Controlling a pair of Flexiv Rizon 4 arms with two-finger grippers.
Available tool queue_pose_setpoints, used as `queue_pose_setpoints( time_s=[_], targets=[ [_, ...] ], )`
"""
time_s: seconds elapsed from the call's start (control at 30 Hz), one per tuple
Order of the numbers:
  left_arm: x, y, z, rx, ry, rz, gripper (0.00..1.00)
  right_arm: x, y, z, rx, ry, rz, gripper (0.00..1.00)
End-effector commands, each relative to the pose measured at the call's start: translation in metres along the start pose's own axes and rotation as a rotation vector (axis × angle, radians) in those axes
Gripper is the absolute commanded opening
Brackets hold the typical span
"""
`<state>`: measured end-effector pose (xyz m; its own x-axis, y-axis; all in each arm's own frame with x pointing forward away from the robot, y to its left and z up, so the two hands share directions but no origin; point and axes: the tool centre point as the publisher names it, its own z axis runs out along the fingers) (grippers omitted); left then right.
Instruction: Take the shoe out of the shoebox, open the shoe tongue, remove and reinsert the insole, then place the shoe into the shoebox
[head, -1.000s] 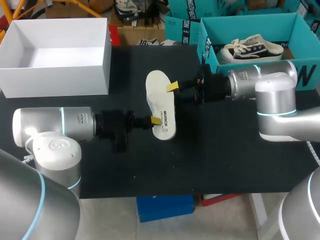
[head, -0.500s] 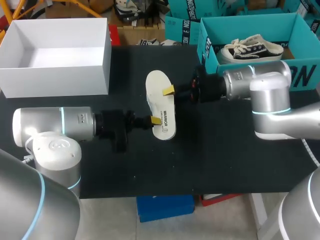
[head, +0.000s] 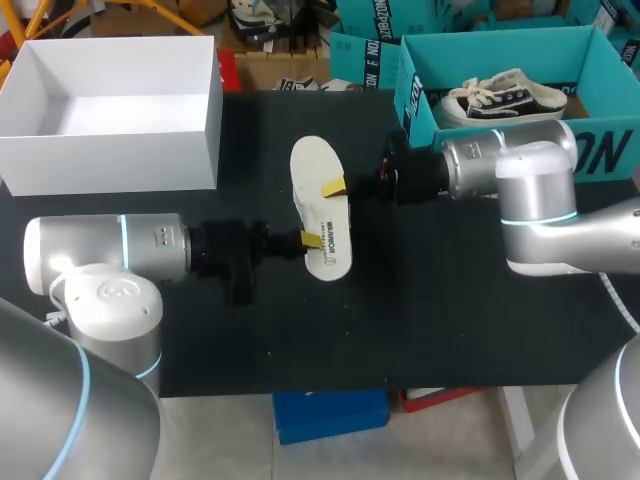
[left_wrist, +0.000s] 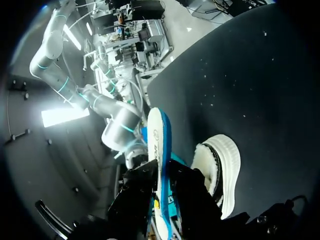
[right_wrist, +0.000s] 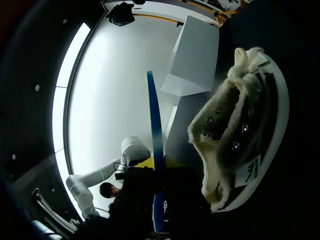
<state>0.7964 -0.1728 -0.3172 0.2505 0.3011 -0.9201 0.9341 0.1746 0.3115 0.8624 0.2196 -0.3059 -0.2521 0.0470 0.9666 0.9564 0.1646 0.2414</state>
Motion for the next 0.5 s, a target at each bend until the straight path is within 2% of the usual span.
queue_pose_setpoints(
  time_s=[0.03,0.07,0.13,0.17,0.5],
  targets=[
    [-0.0019,-0.0028,0.0,-0.007,0.012,0.003,1.0,-0.0026,0.0015,0.0021,0.005,0.004,0.001,0.05],
    [-0.0017,-0.003,-0.0003,-0.008,0.015,0.001,1.0,-0.0027,0.0015,0.0023,0.007,0.005,0.0,0.1],
    [-0.0013,-0.0031,-0.0008,-0.008,0.019,0.001,1.0,-0.0022,0.0011,0.0037,0.012,0.009,-0.001,0.47],
    [-0.0012,-0.0032,-0.001,-0.009,0.021,0.001,1.0,-0.002,0.0011,0.0039,0.01,0.009,0.0,1.0],
    [-0.006,-0.0008,-0.0064,-0.037,0.048,-0.015,1.0,-0.0012,0.002,0.0045,0.014,0.011,0.004,1.0]
  ],
)
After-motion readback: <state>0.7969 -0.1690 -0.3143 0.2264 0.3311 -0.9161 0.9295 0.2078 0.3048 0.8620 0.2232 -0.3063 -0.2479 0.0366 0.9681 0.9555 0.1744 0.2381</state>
